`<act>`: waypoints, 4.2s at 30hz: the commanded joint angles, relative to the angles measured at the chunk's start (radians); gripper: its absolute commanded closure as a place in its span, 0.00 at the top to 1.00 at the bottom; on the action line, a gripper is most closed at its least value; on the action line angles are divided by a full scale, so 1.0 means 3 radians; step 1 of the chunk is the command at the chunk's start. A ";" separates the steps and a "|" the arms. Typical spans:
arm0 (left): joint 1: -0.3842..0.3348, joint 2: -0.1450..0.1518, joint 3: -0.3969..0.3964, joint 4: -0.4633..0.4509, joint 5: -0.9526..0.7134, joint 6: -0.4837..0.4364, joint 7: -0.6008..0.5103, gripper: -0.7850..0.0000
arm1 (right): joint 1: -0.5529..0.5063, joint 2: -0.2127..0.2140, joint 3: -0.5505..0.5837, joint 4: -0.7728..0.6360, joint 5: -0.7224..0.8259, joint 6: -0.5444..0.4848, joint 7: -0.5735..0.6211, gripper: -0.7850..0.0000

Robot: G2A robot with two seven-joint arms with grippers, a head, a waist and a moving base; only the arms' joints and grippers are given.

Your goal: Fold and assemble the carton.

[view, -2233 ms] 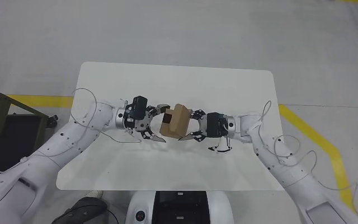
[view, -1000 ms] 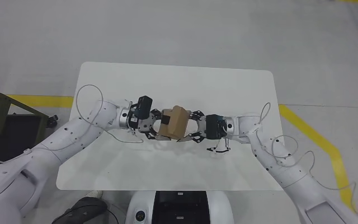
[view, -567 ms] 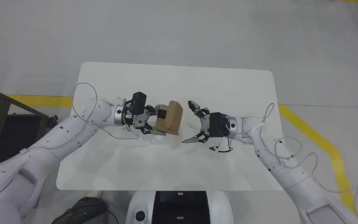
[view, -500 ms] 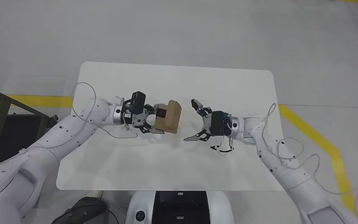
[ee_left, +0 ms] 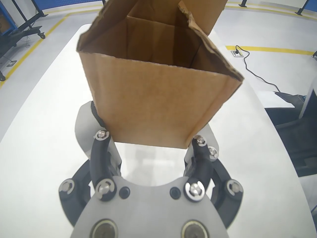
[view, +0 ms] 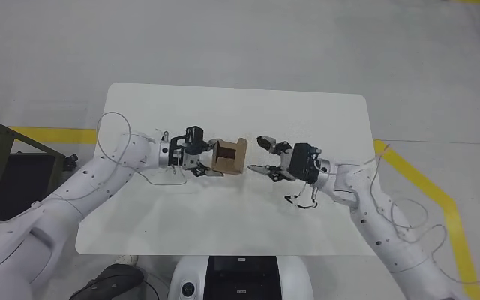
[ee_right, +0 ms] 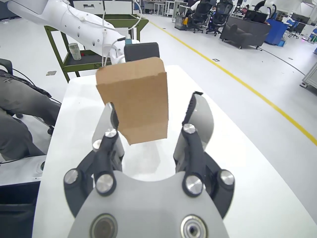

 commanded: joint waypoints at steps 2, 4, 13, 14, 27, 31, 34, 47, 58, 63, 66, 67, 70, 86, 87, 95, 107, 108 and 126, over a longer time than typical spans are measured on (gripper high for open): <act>0.0026 -0.0016 -0.0028 -0.0012 0.0012 0.0043 -0.0141 0.64 | 0.0060 -0.0016 -0.0069 -0.0036 -0.0024 -0.0042 0.0084 0.00; 0.0042 -0.0027 -0.0046 -0.0024 0.0008 0.0067 -0.0213 0.61 | 0.0103 -0.0029 -0.0111 -0.0023 -0.0014 -0.0037 0.0143 0.00; 0.0117 -0.0042 -0.0161 -0.0070 0.0070 0.0125 -0.0382 0.60 | 0.0274 -0.0089 -0.0300 0.0049 0.0099 -0.0065 0.0464 0.00; 0.0130 -0.0043 -0.0171 -0.0083 0.0078 0.0133 -0.0395 0.60 | 0.0292 -0.0097 -0.0322 0.0054 0.0113 -0.0057 0.0509 0.00; 0.0260 -0.0055 -0.0332 -0.0231 0.0204 0.0282 -0.0602 0.65 | 0.0457 -0.0188 -0.0510 0.0140 0.0430 0.0109 0.0959 0.00; 0.0296 -0.0062 -0.0376 -0.0244 0.0217 0.0304 -0.0659 0.65 | 0.0413 -0.0186 -0.0429 0.0093 0.0650 0.0252 0.1105 0.00; 0.0316 -0.0067 -0.0408 -0.0250 0.0228 0.0297 -0.0678 0.64 | 0.0363 -0.0172 -0.0356 0.0027 0.0742 0.0301 0.1211 0.01; 0.0393 -0.0089 -0.0535 -0.0251 0.0304 0.0228 -0.0638 0.66 | 0.0224 -0.0142 -0.0167 0.0066 0.1116 0.0396 0.1495 0.00; 0.0439 -0.0116 -0.0607 -0.0252 0.0392 0.0167 -0.0635 0.68 | 0.0308 -0.0173 -0.0219 0.0185 0.1206 0.0373 0.1537 0.00; 0.0452 -0.0130 -0.0638 -0.0249 0.0425 0.0151 -0.0633 0.66 | 0.0436 -0.0210 -0.0350 0.0262 0.1243 0.0292 0.1675 0.00; 0.0459 -0.0137 -0.0658 -0.0241 0.0449 0.0145 -0.0629 0.64 | 0.0493 -0.0232 -0.0423 0.0310 0.1288 0.0262 0.1758 0.00; 0.0462 -0.0140 -0.0664 -0.0240 0.0453 0.0142 -0.0628 0.63 | 0.0512 -0.0238 -0.0446 0.0324 0.1295 0.0254 0.1792 0.00; 0.0471 -0.0147 -0.0683 -0.0239 0.0473 0.0138 -0.0624 0.61 | 0.0553 -0.0255 -0.0495 0.0360 0.1318 0.0255 0.1849 0.00; 0.0549 -0.0184 -0.0789 -0.0232 0.0543 0.0233 -0.0712 0.58 | 0.0452 -0.0250 -0.0413 0.0045 0.1378 0.0596 0.2112 0.52; 0.0554 -0.0187 -0.0796 -0.0233 0.0545 0.0250 -0.0722 0.59 | 0.0444 -0.0252 -0.0415 0.0035 0.1406 0.0638 0.2143 0.53; 0.0638 -0.0204 -0.0891 -0.0295 0.0541 0.0539 -0.0842 0.54 | 0.0292 -0.0260 -0.0364 -0.0099 0.1622 0.0996 0.2191 0.59; 0.0814 -0.0221 -0.1035 -0.0470 0.0663 0.1049 -0.1128 0.42 | 0.0143 -0.0251 -0.0250 -0.0243 0.1804 0.1261 0.2319 0.69; 0.0826 -0.0223 -0.1043 -0.0476 0.0681 0.1071 -0.1143 0.41 | 0.0141 -0.0249 -0.0232 -0.0233 0.1819 0.1244 0.2308 0.69; 0.0914 -0.0279 -0.1149 -0.0510 0.0790 0.1172 -0.1201 0.36 | 0.0107 -0.0276 -0.0137 0.0241 0.2274 0.1029 0.2009 0.45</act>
